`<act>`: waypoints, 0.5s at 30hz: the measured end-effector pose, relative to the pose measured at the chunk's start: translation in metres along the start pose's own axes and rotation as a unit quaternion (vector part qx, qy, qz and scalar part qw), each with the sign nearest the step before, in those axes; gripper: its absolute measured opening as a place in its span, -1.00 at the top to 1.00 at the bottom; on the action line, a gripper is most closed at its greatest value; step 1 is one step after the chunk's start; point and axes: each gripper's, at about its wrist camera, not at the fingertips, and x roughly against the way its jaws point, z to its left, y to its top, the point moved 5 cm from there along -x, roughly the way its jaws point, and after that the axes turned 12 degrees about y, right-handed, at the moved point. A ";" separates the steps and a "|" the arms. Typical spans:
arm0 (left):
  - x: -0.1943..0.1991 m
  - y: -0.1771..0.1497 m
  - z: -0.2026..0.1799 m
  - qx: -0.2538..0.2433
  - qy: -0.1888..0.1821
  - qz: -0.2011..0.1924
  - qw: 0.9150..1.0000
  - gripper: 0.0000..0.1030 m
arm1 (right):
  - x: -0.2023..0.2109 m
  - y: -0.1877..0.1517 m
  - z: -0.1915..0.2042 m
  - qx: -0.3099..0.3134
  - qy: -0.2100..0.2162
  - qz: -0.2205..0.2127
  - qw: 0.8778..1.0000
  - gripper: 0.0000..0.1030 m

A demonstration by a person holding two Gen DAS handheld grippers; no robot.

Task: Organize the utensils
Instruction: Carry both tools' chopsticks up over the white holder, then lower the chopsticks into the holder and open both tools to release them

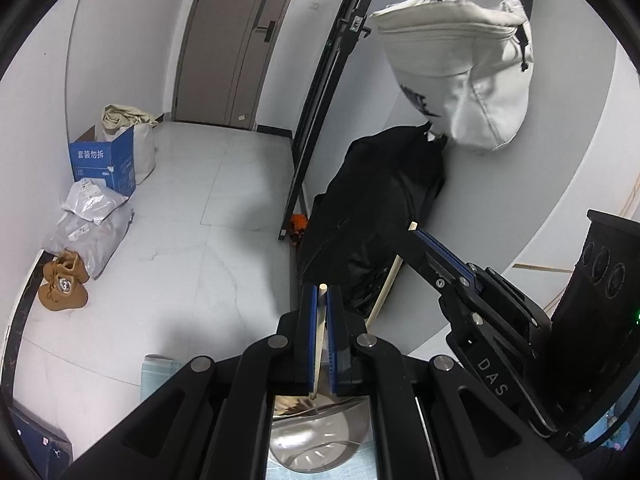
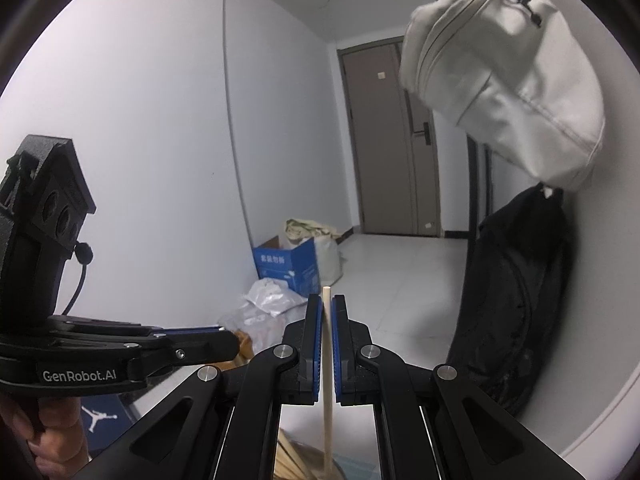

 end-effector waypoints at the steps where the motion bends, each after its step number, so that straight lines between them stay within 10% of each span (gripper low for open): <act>1: -0.002 -0.001 0.001 0.003 -0.004 0.003 1.000 0.98 | -0.002 -0.003 0.001 0.003 0.000 0.003 1.000 0.93; 15: -0.021 -0.014 0.009 0.017 -0.034 0.055 0.998 0.98 | -0.026 -0.041 -0.002 -0.010 0.026 0.084 0.996 0.87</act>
